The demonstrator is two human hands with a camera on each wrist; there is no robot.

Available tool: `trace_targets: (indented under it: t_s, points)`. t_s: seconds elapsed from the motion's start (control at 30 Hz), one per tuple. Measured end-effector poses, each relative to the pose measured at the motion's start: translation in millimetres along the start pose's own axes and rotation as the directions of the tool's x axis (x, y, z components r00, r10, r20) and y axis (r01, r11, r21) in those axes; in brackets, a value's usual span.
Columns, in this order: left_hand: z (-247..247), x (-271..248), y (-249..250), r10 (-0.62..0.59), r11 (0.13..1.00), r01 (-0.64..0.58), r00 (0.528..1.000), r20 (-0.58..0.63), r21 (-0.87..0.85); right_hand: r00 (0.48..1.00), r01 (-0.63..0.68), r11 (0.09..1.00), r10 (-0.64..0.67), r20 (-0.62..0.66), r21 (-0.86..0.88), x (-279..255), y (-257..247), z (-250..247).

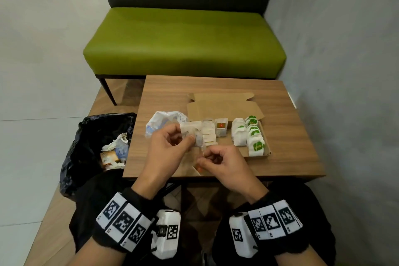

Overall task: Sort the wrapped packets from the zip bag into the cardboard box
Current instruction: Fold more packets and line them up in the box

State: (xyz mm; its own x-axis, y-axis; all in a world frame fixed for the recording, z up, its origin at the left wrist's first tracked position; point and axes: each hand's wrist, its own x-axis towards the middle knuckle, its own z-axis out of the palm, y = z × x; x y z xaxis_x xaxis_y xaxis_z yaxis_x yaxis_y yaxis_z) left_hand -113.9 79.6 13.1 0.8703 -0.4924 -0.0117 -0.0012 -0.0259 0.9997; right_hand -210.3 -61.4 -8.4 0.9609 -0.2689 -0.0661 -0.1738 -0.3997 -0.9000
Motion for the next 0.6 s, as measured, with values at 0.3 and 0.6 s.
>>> trace_targets:
  t_s: [0.3,0.6]
  points:
    - [-2,-8,-24,0.085,0.789,-0.073,0.996,0.009,0.61,0.969,0.086,0.981,-0.042,-0.244,0.176,-27,0,-15]
    - [9,-4,-19,-0.189,0.977,0.196,0.979,-0.077,0.084,0.999,0.011,0.998,-0.008,-0.047,0.064,-42,17,2]
